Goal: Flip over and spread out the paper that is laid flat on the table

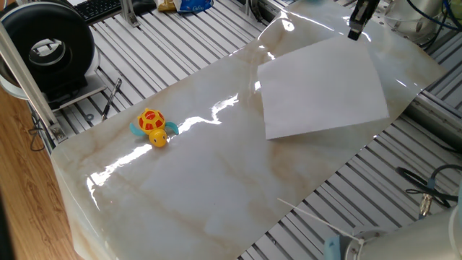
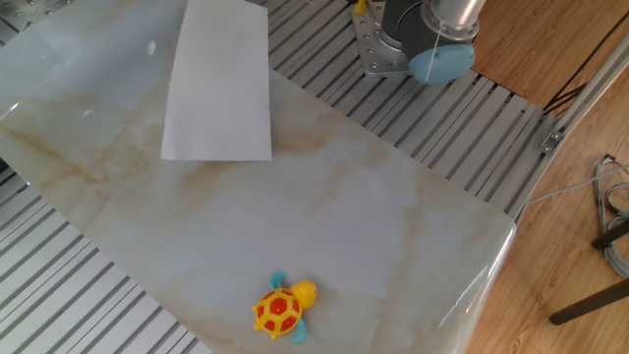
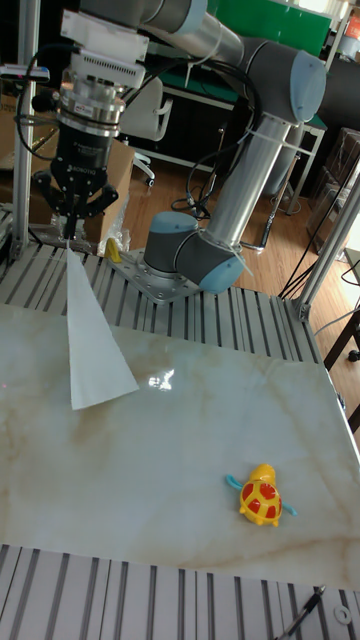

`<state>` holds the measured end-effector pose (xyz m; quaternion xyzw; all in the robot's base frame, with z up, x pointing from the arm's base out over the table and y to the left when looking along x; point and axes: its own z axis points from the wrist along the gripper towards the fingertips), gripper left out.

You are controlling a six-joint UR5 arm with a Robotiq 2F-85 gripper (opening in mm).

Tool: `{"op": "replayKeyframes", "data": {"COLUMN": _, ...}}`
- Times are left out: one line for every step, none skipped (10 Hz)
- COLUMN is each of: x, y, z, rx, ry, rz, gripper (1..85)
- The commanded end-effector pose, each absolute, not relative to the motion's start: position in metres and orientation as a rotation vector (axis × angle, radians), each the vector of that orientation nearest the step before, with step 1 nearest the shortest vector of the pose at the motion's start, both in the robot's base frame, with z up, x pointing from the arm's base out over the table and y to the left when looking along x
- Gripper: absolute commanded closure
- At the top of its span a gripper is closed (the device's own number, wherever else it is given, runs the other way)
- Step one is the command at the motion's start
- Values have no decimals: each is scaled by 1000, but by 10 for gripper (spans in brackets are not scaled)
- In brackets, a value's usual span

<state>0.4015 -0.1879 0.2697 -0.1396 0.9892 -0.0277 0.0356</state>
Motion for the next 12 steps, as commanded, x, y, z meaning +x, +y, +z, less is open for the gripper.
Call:
{"op": "replayKeyframes", "data": {"x": 414, "y": -171, "z": 280, "rx": -418, "ry": 2967, "rz": -4, "gripper": 843}}
{"op": "replayKeyframes", "data": {"x": 414, "y": -174, "z": 280, "rx": -426, "ry": 2966, "rz": -23, "gripper": 843}}
{"op": "replayKeyframes", "data": {"x": 414, "y": -190, "z": 278, "rx": -470, "ry": 2970, "rz": -110, "gripper": 843}}
{"op": "replayKeyframes", "data": {"x": 416, "y": -209, "z": 282, "rx": -556, "ry": 2952, "rz": -202, "gripper": 843}}
{"op": "replayKeyframes", "data": {"x": 414, "y": -223, "z": 290, "rx": -649, "ry": 2939, "rz": -252, "gripper": 843}}
{"op": "replayKeyframes", "data": {"x": 410, "y": -237, "z": 299, "rx": -742, "ry": 2923, "rz": -316, "gripper": 843}}
{"op": "replayKeyframes", "data": {"x": 406, "y": -238, "z": 304, "rx": -755, "ry": 2924, "rz": -327, "gripper": 843}}
{"op": "replayKeyframes", "data": {"x": 406, "y": -238, "z": 306, "rx": -753, "ry": 2926, "rz": -327, "gripper": 843}}
{"op": "replayKeyframes", "data": {"x": 408, "y": -236, "z": 306, "rx": -753, "ry": 2923, "rz": -325, "gripper": 843}}
{"op": "replayKeyframes", "data": {"x": 409, "y": -237, "z": 309, "rx": -755, "ry": 2915, "rz": -334, "gripper": 843}}
{"op": "replayKeyframes", "data": {"x": 408, "y": -237, "z": 315, "rx": -754, "ry": 2918, "rz": -347, "gripper": 843}}
{"op": "replayKeyframes", "data": {"x": 407, "y": -235, "z": 322, "rx": -764, "ry": 2918, "rz": -359, "gripper": 843}}
